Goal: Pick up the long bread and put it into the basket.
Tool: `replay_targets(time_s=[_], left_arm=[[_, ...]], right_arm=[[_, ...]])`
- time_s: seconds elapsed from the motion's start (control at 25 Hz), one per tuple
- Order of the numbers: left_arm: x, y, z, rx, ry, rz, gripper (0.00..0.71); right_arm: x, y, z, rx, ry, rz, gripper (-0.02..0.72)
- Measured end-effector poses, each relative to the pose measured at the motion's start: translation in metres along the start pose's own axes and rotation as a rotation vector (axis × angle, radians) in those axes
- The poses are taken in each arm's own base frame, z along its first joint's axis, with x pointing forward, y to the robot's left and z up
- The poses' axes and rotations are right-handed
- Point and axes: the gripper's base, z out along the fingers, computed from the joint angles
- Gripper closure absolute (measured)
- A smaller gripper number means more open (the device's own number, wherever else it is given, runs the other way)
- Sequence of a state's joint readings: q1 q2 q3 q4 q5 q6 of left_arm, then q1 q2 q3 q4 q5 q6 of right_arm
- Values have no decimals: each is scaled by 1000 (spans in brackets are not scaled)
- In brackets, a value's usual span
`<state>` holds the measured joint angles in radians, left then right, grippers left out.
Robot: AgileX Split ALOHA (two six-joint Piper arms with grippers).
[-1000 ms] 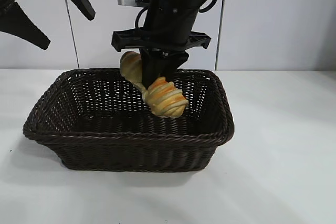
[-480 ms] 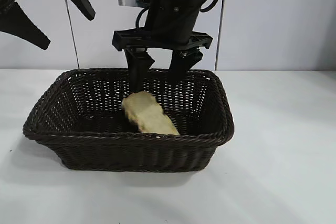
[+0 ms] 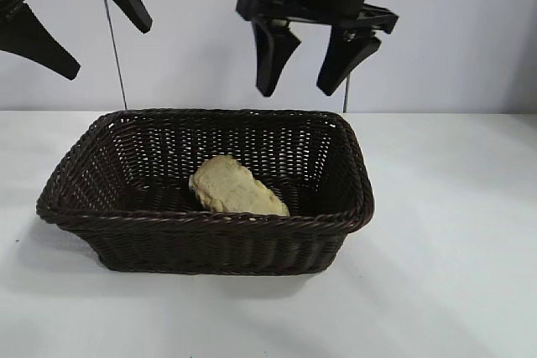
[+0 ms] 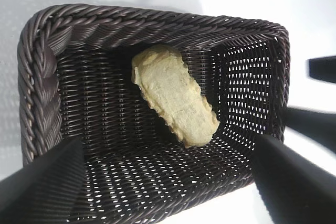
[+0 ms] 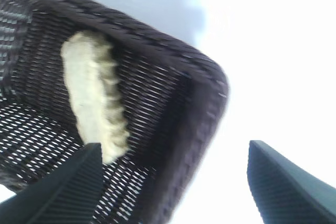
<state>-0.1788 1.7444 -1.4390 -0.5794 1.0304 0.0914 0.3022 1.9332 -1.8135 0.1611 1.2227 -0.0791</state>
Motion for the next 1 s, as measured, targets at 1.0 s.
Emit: replay_targets(time_s=[1.0], left_arm=[[1,0,0,0,10,1,79]], right_arm=[[5,-36,-27,-2,-53,106,147]])
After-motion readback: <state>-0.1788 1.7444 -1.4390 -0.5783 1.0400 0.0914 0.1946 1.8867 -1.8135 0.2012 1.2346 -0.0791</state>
